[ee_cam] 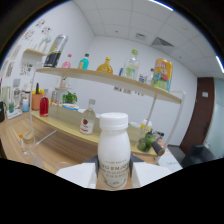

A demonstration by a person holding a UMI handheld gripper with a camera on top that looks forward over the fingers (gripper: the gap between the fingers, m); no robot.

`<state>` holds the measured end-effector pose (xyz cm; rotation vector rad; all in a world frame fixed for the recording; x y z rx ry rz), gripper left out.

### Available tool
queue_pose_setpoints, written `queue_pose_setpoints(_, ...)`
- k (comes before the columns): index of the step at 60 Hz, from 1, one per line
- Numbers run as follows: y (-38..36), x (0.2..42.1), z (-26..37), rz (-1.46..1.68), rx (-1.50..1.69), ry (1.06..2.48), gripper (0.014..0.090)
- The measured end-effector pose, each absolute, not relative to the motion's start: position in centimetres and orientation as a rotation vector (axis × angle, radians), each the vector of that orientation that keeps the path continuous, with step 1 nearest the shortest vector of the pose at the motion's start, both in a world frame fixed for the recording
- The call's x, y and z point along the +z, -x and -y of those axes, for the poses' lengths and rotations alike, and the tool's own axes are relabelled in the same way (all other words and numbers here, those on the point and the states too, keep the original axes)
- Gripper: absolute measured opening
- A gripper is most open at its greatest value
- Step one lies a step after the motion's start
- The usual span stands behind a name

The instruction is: Make me a cup of Mount Fuji.

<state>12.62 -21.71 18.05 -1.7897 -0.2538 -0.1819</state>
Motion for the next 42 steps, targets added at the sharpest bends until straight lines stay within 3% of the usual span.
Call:
queue_pose_setpoints(16,-14.1,8.2,20.8,-0.002,0.021,1.934,0.0483)
queue_pose_setpoints(25,-14.5,6.0,21.1,-0.007,0.039,1.967,0.0486)
queue_pose_setpoints(42,-14.6,5.6,22.9,0.010,0.046,1.959,0.0504)
